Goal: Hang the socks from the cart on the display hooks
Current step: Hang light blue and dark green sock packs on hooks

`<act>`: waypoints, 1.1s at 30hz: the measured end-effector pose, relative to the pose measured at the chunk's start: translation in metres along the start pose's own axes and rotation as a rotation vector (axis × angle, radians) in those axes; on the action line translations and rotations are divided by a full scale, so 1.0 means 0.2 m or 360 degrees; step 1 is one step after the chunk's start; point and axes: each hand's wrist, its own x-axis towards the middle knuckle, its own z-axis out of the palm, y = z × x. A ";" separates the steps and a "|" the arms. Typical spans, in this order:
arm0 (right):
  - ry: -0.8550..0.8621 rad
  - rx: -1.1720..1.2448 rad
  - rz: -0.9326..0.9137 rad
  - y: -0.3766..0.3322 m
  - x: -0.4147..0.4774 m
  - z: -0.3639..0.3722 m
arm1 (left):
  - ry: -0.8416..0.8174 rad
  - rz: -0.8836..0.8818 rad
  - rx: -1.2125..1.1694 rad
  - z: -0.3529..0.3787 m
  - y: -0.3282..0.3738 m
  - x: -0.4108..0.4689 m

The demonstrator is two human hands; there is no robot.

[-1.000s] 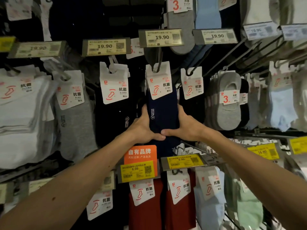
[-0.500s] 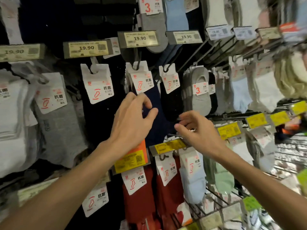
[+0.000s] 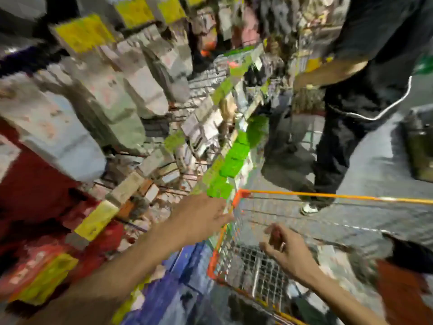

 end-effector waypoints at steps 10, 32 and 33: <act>-0.0279 -0.0218 0.1198 1.14 -0.50 -0.20 | -0.0947 -0.0189 -0.0725 1.37 0.51 0.50; 0.0023 0.0589 0.2072 2.10 -0.34 -0.08 | -0.0996 -0.0638 -0.1293 2.57 1.04 1.15; -0.0063 0.0608 0.2007 2.11 -0.34 -0.07 | -0.1003 -0.0628 -0.1289 2.58 1.04 1.15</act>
